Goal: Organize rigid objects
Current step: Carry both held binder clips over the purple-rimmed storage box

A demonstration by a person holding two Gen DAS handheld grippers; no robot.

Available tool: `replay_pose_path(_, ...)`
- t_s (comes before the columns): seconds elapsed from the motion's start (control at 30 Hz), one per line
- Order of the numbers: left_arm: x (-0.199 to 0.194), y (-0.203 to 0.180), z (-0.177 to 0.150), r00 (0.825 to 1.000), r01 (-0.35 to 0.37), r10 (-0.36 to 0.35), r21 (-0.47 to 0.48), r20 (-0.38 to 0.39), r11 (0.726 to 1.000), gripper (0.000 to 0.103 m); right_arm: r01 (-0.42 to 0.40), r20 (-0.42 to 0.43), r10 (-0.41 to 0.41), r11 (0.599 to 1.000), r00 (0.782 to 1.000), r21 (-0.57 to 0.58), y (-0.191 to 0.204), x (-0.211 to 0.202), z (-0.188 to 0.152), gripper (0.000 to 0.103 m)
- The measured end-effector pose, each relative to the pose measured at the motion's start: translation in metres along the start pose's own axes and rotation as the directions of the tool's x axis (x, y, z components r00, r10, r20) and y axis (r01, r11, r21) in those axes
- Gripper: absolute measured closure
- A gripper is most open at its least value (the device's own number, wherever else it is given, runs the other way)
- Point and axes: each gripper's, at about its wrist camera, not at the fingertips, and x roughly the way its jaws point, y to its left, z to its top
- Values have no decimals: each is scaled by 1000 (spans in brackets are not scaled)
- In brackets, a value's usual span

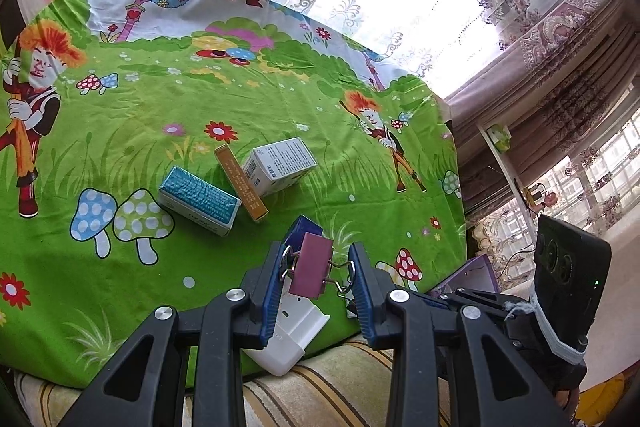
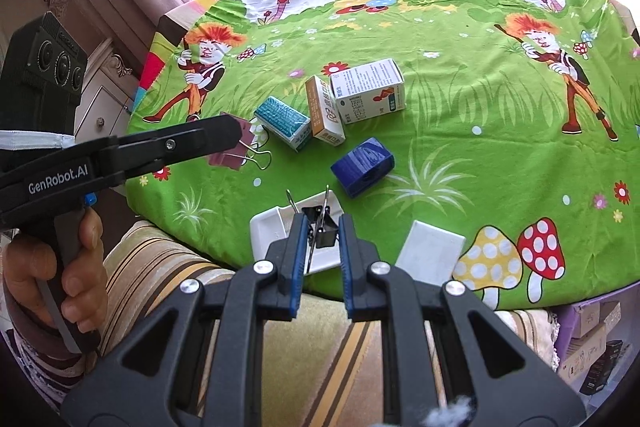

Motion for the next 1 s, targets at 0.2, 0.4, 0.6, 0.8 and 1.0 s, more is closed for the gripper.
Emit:
replay_pose_path(0.2,4,-30,-9,999,40,-39,33,-24,999,69,23,47,-25,999,999,40,-18,-33,-16,84)
replay_pose_path(0.4,13,-63,-21,995,78,-73,72,-65,994,69,69,82,-76,994,994,86,-43,-65,-35,84)
replay_pose_path(0.6,26,-95,-33,988,120,-108,102,-111,988,70,123,102,-137,983,985,137,-69,-92,-56,84)
replay_pose_path(0.8,42,-128,-50,976,162,-142,120,-164,979,70,204,110,-227,960,968,191,-95,-114,-79,84)
replay_pose_path(1.0,60,-162,-69,960,198,-159,156,-230,968,69,312,115,-344,922,932,229,-117,-134,-100,84)
